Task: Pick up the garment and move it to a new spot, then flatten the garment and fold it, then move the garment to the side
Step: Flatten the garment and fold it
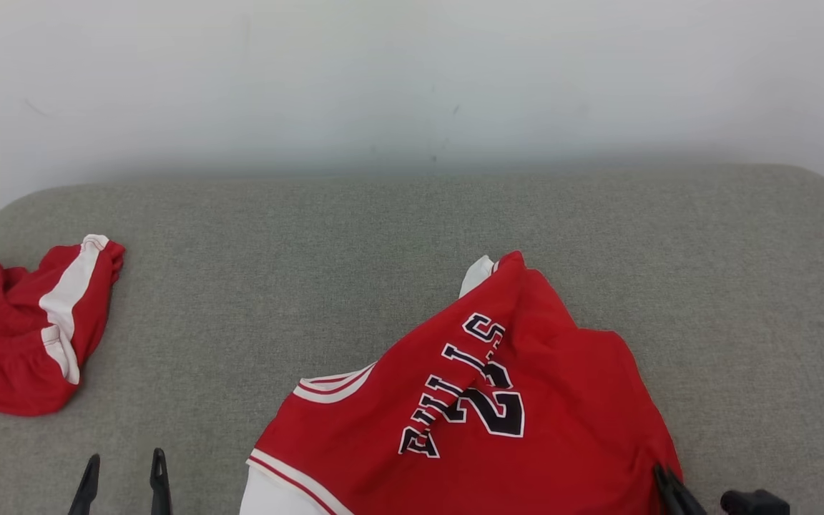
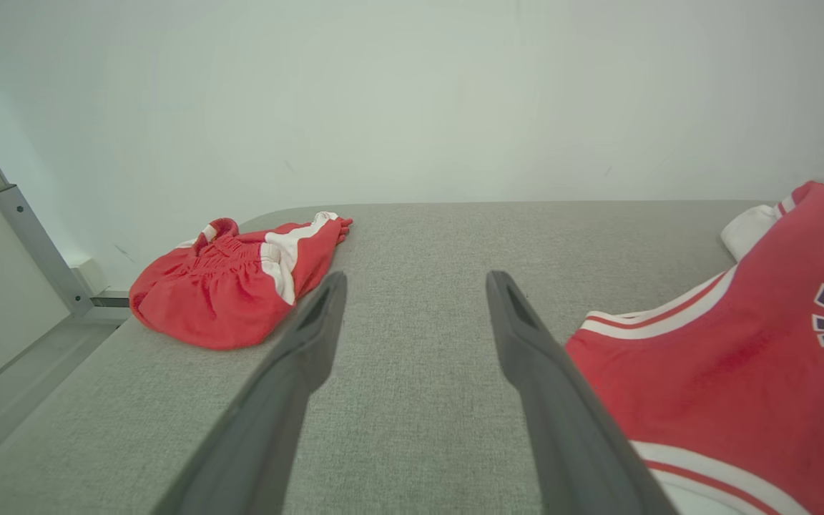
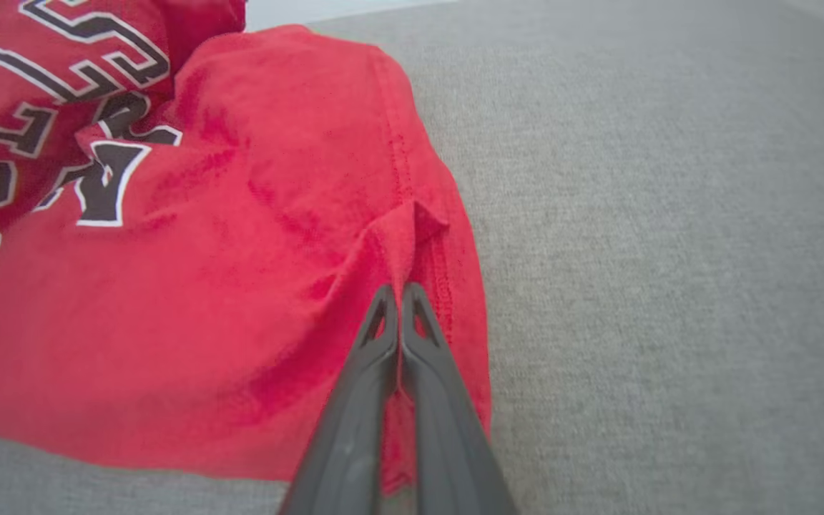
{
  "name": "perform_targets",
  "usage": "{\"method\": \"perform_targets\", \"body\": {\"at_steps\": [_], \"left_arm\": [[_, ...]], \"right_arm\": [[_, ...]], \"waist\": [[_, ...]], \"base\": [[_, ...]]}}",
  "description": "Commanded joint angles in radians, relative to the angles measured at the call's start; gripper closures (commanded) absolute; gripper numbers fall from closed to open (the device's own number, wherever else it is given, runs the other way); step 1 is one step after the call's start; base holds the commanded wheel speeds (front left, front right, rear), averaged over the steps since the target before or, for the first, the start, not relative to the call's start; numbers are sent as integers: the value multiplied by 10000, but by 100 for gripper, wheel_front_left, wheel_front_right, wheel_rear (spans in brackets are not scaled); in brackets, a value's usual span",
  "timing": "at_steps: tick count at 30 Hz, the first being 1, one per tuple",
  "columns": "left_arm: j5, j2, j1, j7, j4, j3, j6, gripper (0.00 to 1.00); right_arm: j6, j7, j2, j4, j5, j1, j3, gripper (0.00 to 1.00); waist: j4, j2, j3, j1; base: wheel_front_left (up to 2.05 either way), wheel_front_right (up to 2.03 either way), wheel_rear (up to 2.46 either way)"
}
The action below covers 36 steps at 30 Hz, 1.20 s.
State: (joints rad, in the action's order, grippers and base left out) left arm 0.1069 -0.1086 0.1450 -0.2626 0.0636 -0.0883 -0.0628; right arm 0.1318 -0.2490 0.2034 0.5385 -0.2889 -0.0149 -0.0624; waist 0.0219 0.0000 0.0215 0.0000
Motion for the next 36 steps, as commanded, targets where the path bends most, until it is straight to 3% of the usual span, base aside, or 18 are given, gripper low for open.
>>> {"method": "perform_targets", "body": {"at_steps": [1, 8, 16, 17, 18, 19, 26, 36], "left_arm": [[-95, 68, 140, -32, 51, -60, -75, 0], [-211, 158, 81, -32, 212, -129, -201, 0], [-284, 275, -104, -32, 389, -18, -314, 0], [-292, 298, -121, -32, 417, 12, -311, 0], [-296, 316, -124, -32, 454, 37, -324, 0], [-309, 328, -134, -32, 491, 57, -333, 0], [-289, 374, -85, -32, 697, -22, -396, 0], [-167, 424, 162, -32, 888, 7, -520, 0]], "right_arm": [[-24, -83, 118, -241, 101, 254, -105, 100], [-24, 81, 527, -525, -115, 1488, -606, 100], [-24, 550, 805, 891, -467, 2810, -917, 100], [-24, 637, 802, 1211, -512, 2917, -976, 92], [-24, 568, 798, 1421, -535, 3035, -1034, 55], [-24, 488, 804, 1624, -574, 3145, -1067, 0], [-24, -112, 926, 1905, -777, 2970, -1183, 0], [-24, -171, 813, -308, -461, 1095, -94, 0]], "waist": [[70, 0, -24, 0], [272, 0, -103, 0], [535, 0, -104, 0], [568, 0, -104, 0], [593, 0, -106, 0], [615, 0, -109, 0], [528, 0, -222, 0], [309, 0, -344, 0]], "base": [[0, 0, 0], [0, 0, 0], [0, 0, 0], [0, 0, 0], [0, 0, 0], [0, 0, 0], [0, 0, 0], [0, 0, 0]]}}
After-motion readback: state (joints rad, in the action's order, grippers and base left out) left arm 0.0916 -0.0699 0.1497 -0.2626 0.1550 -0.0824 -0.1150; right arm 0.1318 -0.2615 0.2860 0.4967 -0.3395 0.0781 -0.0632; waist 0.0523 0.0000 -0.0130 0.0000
